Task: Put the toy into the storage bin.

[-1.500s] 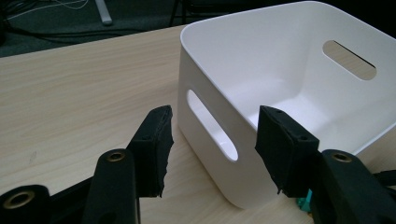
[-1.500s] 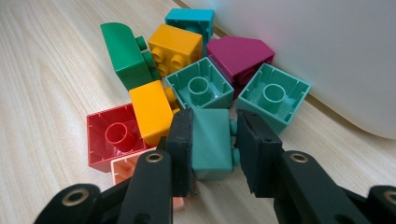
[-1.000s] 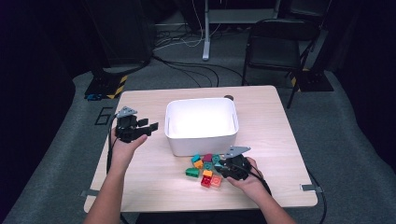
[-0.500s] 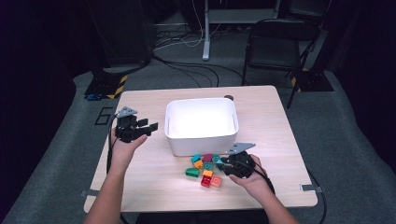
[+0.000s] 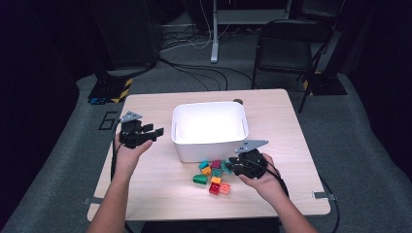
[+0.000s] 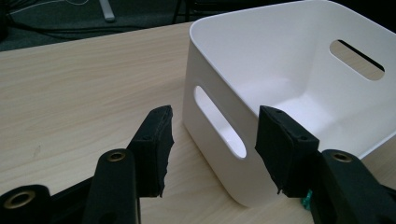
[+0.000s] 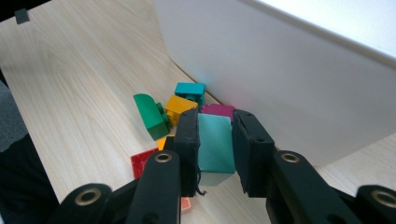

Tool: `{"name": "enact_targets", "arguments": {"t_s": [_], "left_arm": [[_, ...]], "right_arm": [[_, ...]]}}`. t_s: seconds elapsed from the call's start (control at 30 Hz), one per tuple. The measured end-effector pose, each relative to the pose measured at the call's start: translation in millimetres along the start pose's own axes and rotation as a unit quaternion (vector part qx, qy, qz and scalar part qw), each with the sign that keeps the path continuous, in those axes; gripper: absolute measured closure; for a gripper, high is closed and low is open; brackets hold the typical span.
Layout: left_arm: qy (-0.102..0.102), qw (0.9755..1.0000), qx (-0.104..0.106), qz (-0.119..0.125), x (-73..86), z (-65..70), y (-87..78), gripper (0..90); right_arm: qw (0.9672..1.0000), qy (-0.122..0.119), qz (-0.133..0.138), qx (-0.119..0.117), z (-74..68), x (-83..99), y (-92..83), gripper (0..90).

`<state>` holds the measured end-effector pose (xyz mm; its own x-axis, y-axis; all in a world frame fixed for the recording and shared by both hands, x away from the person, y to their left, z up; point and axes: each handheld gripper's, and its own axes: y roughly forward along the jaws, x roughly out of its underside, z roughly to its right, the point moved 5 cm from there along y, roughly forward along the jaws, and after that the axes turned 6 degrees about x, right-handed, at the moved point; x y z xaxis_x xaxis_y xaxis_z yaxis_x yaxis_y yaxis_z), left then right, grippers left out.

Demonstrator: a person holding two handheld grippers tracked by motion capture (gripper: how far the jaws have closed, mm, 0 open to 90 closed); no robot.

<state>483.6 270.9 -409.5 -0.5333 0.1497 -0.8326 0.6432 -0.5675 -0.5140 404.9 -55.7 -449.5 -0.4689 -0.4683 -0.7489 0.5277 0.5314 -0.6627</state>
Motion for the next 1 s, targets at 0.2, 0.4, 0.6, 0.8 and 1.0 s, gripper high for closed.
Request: {"name": "enact_targets", "arguments": {"t_s": [0.2,0.4,0.6,0.8,1.0], "left_arm": [[-0.001,1.0,0.0,-0.001,0.3,-1.1,-0.2,45.5],[-0.004,1.0,0.0,-0.003,0.8,-2.6,-0.9,45.5],[-0.007,1.0,0.0,0.0,1.0,-4.2,-1.1,45.6],[-0.009,1.0,0.0,0.0,1.3,-5.0,-1.2,45.6],[-0.007,1.0,0.001,-0.002,1.8,-5.7,-0.5,45.6]], "right_arm": [[1.0,0.001,0.0,-0.001,3.7,-8.1,-6.2,72.2],[1.0,-0.002,0.003,-0.003,7.4,-18.0,-12.4,72.2],[0.9999,0.001,0.012,-0.007,10.3,-31.8,-21.3,72.2],[0.9997,0.002,0.022,-0.009,12.4,-43.4,-29.3,72.2],[0.9996,0.003,0.025,-0.013,15.2,-53.7,-33.4,72.2]]}}
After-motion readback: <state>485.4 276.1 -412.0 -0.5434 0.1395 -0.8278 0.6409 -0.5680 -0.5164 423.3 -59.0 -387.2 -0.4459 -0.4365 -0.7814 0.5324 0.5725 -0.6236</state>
